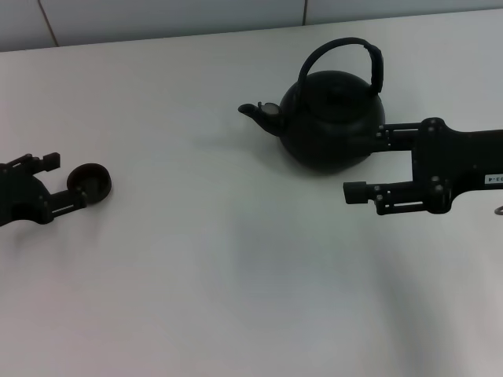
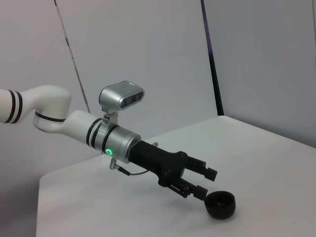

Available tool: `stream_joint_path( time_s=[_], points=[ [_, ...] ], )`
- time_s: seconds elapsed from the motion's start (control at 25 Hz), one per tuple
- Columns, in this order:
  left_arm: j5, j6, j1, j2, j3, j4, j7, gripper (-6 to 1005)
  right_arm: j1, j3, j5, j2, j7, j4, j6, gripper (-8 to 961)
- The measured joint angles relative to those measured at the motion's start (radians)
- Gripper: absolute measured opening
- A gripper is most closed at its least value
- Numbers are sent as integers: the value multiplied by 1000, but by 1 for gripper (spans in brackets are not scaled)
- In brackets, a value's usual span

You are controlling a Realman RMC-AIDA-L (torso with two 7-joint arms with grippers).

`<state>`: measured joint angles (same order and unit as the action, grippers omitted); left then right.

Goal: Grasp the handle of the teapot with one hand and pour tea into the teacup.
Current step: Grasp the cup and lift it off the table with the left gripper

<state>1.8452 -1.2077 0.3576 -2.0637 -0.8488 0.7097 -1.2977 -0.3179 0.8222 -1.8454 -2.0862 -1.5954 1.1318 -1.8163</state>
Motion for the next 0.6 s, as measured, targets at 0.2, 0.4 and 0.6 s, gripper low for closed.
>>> stream_joint_path(
  time_s=[0.2, 0.4, 0.6],
  points=[
    [0, 26, 0, 1, -20, -11, 0, 757, -7, 0, 0, 0, 0, -6, 0, 716],
    [0, 42, 2, 1, -23, -20, 0, 752, -19, 0, 0, 1, 0, -14, 0, 716],
    [0, 52, 4, 0, -28, -22, 0, 748, -25, 0, 0, 1, 0, -16, 0, 716]
  ],
)
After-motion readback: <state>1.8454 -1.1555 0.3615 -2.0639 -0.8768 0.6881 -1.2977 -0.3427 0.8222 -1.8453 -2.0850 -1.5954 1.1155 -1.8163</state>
